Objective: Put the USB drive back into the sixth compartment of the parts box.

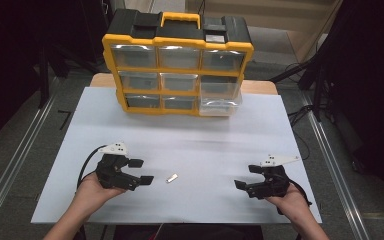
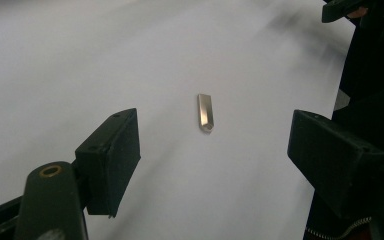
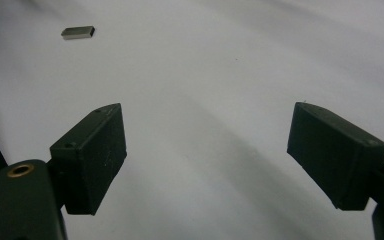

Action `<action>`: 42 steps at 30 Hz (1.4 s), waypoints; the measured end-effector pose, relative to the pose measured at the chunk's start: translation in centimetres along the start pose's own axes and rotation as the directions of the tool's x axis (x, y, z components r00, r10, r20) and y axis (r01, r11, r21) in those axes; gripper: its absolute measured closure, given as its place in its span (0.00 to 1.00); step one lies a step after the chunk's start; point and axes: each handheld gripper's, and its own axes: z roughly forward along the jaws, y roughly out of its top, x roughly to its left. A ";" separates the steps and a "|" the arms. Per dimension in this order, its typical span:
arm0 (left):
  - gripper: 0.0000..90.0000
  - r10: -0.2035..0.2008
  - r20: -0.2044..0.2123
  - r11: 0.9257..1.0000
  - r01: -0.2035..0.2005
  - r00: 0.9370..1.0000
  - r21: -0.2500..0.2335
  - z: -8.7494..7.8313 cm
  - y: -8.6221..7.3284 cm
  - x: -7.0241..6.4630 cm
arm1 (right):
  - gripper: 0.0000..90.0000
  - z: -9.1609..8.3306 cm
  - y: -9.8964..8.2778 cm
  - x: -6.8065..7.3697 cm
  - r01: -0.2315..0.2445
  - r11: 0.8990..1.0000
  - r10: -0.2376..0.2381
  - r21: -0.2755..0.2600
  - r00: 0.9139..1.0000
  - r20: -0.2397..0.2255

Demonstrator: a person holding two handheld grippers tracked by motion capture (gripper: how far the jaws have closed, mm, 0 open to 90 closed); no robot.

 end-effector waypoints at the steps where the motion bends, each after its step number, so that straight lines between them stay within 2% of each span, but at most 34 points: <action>1: 0.25 0.008 0.001 1.000 -0.008 1.000 0.003 0.2 0.2 0.0 | 0.16 0.0 0.0 0.0 -0.001 1.000 0.001 0.000 1.000 0.001; 15: 0.25 0.033 0.013 0.999 -0.034 0.999 0.007 1.5 2.0 -0.1 | 0.16 0.0 0.0 -0.1 -0.007 1.000 0.007 -0.002 1.000 -0.002; 23: 0.25 0.065 0.020 0.997 -0.065 0.998 0.029 2.8 3.0 -0.5 | 0.16 0.0 0.1 -0.1 -0.008 1.000 0.008 0.000 1.000 -0.004; 30: 0.25 0.081 0.032 0.996 -0.082 0.996 0.040 3.8 3.4 -0.6 | 0.16 0.1 0.1 -0.3 -0.004 1.000 0.004 0.005 1.000 -0.005; 42: 0.25 0.085 0.032 0.994 -0.087 0.996 0.061 5.6 3.8 -0.8 | 0.16 0.1 0.1 -0.3 -0.001 1.000 0.001 0.006 1.000 0.002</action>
